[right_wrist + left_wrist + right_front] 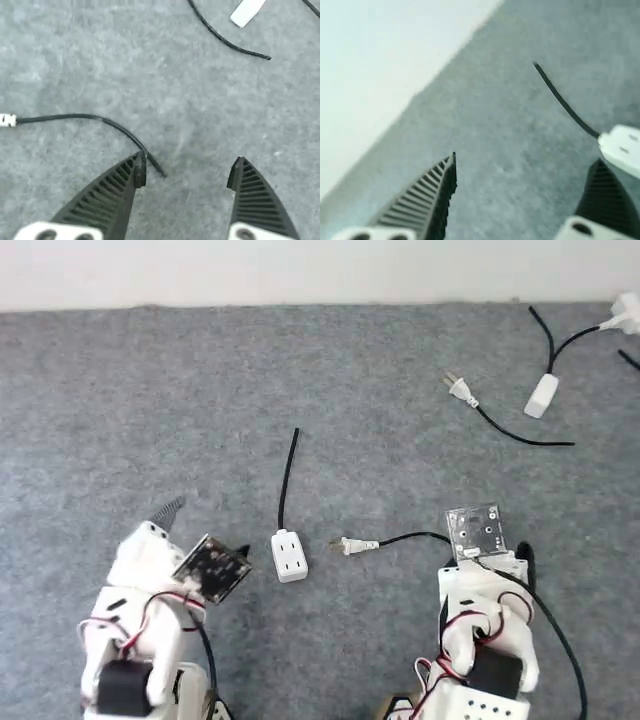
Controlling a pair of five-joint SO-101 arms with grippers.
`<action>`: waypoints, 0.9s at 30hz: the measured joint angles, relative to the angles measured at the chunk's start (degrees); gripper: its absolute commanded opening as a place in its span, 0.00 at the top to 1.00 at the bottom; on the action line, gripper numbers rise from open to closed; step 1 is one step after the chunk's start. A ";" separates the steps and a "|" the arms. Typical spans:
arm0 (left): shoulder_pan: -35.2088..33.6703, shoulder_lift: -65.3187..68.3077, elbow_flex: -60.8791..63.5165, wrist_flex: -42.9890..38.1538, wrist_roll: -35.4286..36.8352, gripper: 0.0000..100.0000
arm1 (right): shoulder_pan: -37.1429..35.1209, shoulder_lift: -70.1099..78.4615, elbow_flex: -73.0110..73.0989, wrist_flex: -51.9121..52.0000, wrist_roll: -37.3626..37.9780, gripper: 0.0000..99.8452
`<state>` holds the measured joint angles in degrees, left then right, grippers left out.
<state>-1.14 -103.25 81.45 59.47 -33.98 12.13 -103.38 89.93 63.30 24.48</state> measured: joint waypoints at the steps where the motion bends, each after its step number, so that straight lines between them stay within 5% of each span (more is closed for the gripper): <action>1: 0.09 0.00 -2.46 0.00 0.00 0.60 | -0.88 0.00 0.00 0.44 0.00 0.72; 9: 1.58 0.00 -13.19 -6.24 -6.24 0.60 | -5.36 0.00 2.11 3.08 0.00 0.72; 14: 1.58 0.00 -13.54 -15.03 -21.45 0.60 | -5.63 0.00 3.16 2.90 0.00 0.72; 21: -3.16 0.00 -2.37 -42.29 -52.13 0.60 | -5.63 0.00 3.16 2.73 0.00 0.72; 27: -2.64 0.00 9.76 -67.69 -66.20 0.60 | -5.63 0.00 3.16 2.73 0.00 0.72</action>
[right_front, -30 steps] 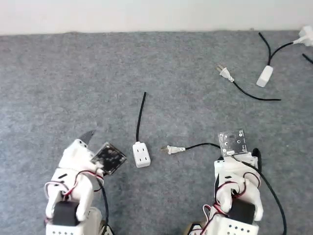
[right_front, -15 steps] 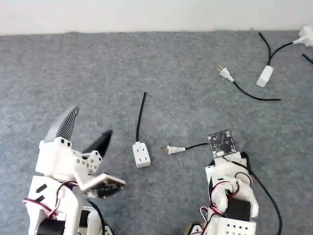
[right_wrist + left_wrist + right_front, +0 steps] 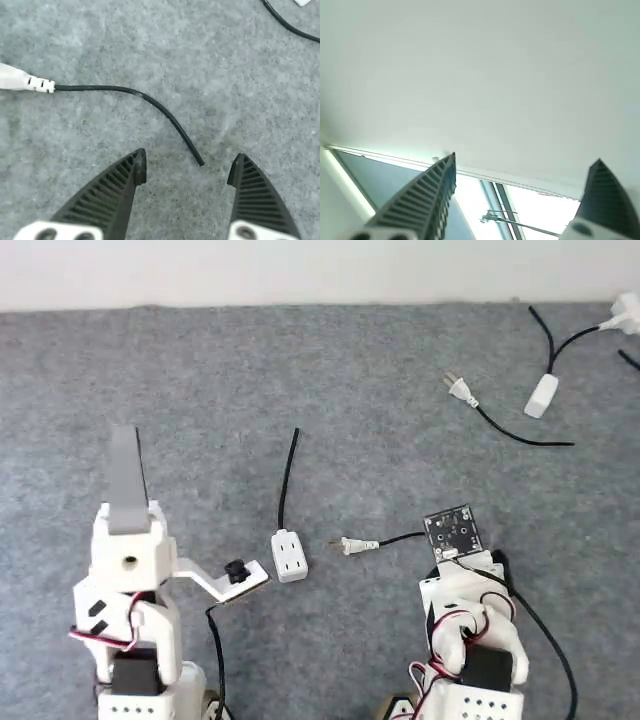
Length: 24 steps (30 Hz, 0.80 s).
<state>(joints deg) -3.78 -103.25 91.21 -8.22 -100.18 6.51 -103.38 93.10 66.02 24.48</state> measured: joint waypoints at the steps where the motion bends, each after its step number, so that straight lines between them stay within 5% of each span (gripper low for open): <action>1: 0.62 0.00 1.23 -2.90 -1.14 0.60 | 0.00 0.00 0.00 0.00 0.00 0.72; 9: 0.70 0.00 5.71 -8.53 -12.57 0.60 | 0.00 0.00 1.05 0.00 0.00 0.72; 18: 1.14 0.00 5.71 -8.53 -13.89 0.60 | 0.00 0.00 1.05 0.00 0.00 0.72; 20: 1.05 0.00 5.71 -9.23 -10.99 0.60 | 0.00 0.00 1.05 0.00 0.00 0.72; 24: -2.02 0.00 5.71 -10.90 6.51 0.60 | 0.00 0.00 1.05 0.00 0.00 0.72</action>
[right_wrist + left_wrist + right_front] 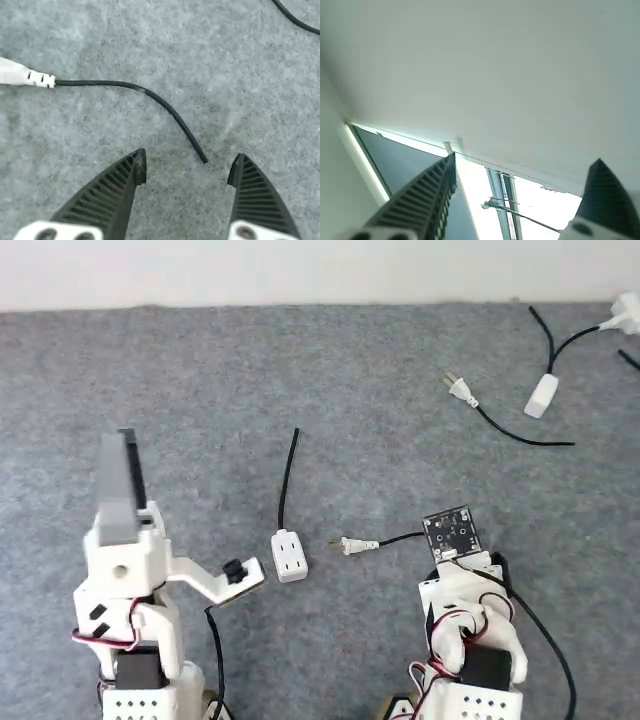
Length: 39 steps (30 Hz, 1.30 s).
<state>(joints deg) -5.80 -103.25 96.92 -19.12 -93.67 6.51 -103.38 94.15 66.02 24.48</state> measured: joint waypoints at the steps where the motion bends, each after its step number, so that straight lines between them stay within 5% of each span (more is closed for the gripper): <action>1: -0.88 0.00 0.00 0.00 5.19 0.60 | 0.00 0.00 0.00 0.00 0.00 0.72; 7: -8.53 0.00 0.00 8.26 35.25 0.60 | -0.09 0.00 0.00 0.00 0.00 0.72; 14: -8.62 0.00 -8.88 39.21 65.41 0.60 | -0.09 0.00 0.00 0.00 0.00 0.72; 18: -0.62 0.09 -14.77 53.98 69.10 0.60 | -0.09 0.00 0.00 0.00 0.00 0.72; 23: 8.44 10.81 -19.60 58.11 69.71 0.60 | -0.09 0.00 -0.35 0.00 0.00 0.72; 32: 8.62 48.26 -36.57 58.11 77.98 0.60 | -14.95 0.44 -17.76 8.79 8.44 0.72; 39: 2.20 57.14 -37.45 53.63 86.33 0.60 | -20.92 21.27 -29.45 14.86 25.32 0.72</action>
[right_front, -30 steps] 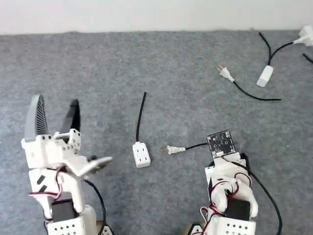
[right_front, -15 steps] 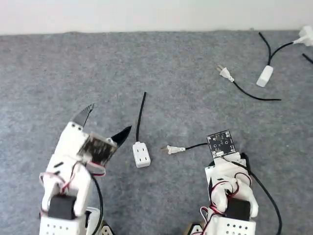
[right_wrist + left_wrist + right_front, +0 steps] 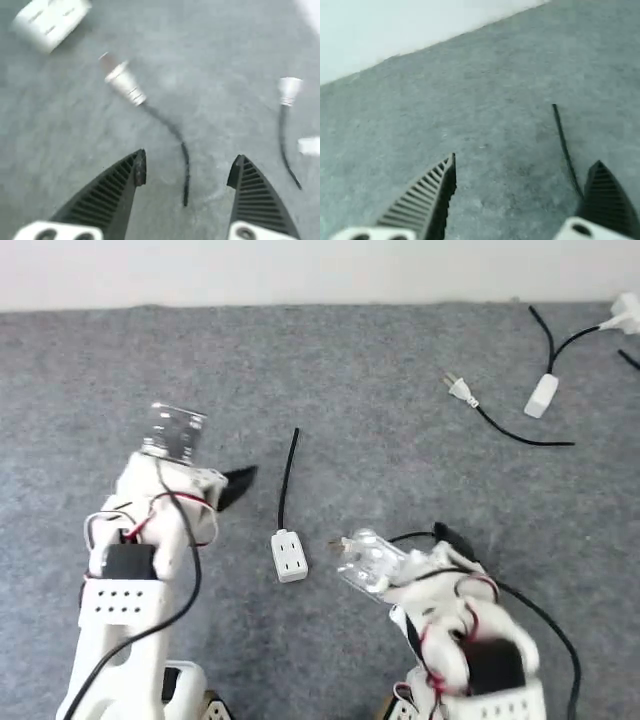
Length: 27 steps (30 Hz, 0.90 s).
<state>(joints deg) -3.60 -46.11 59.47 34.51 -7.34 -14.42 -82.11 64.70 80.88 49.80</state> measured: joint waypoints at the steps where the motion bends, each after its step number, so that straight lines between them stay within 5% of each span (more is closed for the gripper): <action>1: -1.23 0.26 0.00 -0.70 1.23 0.60 | -0.09 4.48 -1.41 0.18 1.49 0.72; 12: -4.92 0.26 3.43 -9.49 4.84 0.60 | -10.55 47.82 -12.57 0.00 6.33 0.72; 27: -7.21 0.26 5.89 -13.80 2.64 0.60 | -13.89 61.98 -12.66 -24.44 6.51 0.72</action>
<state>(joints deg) -10.81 -45.85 65.36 20.70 -4.70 -28.31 -20.13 52.04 56.44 56.31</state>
